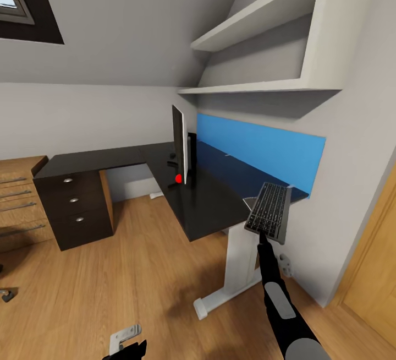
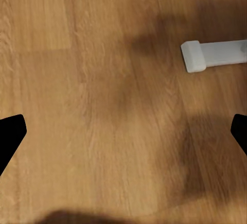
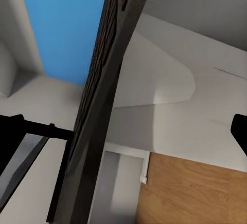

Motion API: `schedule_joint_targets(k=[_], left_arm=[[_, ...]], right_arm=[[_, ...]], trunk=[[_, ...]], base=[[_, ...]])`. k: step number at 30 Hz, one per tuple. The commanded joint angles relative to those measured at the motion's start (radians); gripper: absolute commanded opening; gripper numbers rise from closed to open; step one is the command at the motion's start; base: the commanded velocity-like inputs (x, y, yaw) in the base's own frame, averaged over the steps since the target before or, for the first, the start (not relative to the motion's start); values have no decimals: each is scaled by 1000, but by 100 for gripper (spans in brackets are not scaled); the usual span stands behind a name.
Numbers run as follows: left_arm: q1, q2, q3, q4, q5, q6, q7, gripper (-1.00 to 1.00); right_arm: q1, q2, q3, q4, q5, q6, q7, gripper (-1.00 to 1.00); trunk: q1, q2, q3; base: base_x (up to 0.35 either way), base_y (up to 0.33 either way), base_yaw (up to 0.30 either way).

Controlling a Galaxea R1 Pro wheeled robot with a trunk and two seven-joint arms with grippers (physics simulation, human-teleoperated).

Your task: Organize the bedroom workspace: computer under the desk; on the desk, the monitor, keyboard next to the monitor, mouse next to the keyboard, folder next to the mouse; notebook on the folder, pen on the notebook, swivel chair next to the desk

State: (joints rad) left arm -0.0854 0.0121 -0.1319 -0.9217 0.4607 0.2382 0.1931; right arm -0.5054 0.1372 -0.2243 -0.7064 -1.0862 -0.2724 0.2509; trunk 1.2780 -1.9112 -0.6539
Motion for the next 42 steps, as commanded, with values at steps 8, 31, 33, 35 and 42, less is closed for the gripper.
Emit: schedule_joint_targets(k=[8, 31, 33, 35, 42], left_arm=[[-1, 1, -5, -2, 10, 3, 9, 100], [-1, 2, -3, -2, 11, -1, 9, 100], [-1, 2, -3, -1, 11, -1, 10, 100], [-1, 2, -3, -1, 11, -1, 10, 100], [-1, 2, -3, 0, 12, -1, 11, 100]], right_arm=[[-1, 1, -2, 1, -11, 0, 8, 100], [-1, 1, -3, 1, -11, 0, 8, 100], [-1, 1, -3, 1, -11, 0, 8, 100], [-1, 1, -3, 1, -11, 0, 8, 100], [-1, 1, -3, -1, -11, 1, 8, 100]], trunk=[[-8, 13, 5], [-8, 13, 5], [-8, 13, 5], [-8, 13, 5], [-8, 13, 5]], base=[[0, 0, 0], [74, 0, 0], [16, 0, 0], [49, 0, 0], [155, 0, 0]])
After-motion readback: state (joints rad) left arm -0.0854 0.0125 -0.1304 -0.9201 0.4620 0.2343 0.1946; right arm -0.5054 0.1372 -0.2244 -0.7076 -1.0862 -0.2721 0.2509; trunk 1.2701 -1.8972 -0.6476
